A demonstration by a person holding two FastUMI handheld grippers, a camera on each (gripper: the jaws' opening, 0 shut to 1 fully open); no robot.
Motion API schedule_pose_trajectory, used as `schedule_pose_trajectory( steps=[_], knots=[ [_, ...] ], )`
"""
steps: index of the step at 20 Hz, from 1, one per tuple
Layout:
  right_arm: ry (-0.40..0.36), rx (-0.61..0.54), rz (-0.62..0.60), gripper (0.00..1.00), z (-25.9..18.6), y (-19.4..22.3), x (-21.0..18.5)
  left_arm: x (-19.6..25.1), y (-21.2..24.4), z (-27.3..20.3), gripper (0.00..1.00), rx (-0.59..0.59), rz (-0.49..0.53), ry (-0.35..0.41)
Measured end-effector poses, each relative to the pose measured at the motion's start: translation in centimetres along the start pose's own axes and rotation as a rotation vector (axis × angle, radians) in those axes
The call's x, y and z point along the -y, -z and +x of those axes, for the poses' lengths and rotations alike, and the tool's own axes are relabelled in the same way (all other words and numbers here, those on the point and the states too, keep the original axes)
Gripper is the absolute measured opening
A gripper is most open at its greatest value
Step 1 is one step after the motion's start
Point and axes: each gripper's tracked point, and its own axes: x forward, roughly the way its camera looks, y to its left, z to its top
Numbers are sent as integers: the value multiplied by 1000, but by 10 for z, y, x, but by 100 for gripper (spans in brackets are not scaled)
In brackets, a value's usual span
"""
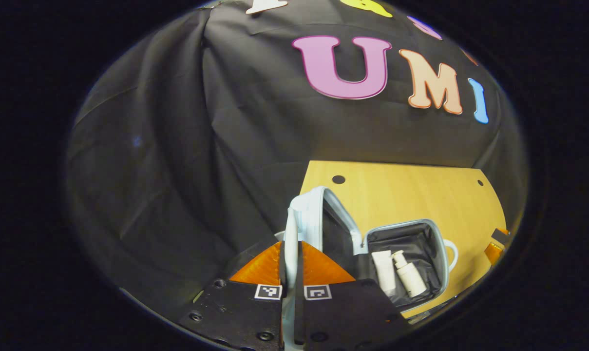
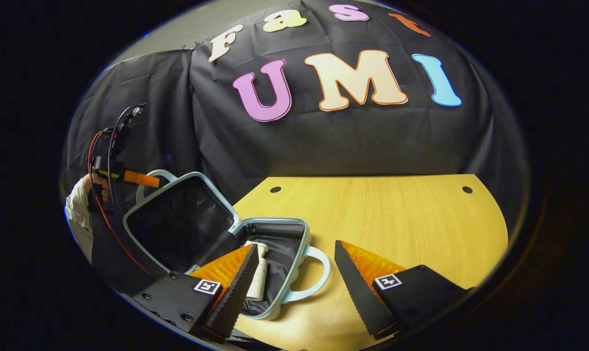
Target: First open the suitcase, pack the skin care products into it, and then close the suitcase.
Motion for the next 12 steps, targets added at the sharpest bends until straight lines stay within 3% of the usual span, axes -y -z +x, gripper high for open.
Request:
schedule_pose_trajectory(
  steps=[5, 12],
  knots=[
    [19, 22, 16, 98, -19, -6, 28, 79, -28, -17, 4, 80, 29, 111],
    [81, 49, 29, 98, -47, -6, 67, 210, -31, -26, 2, 99, 13, 369]
  ],
)
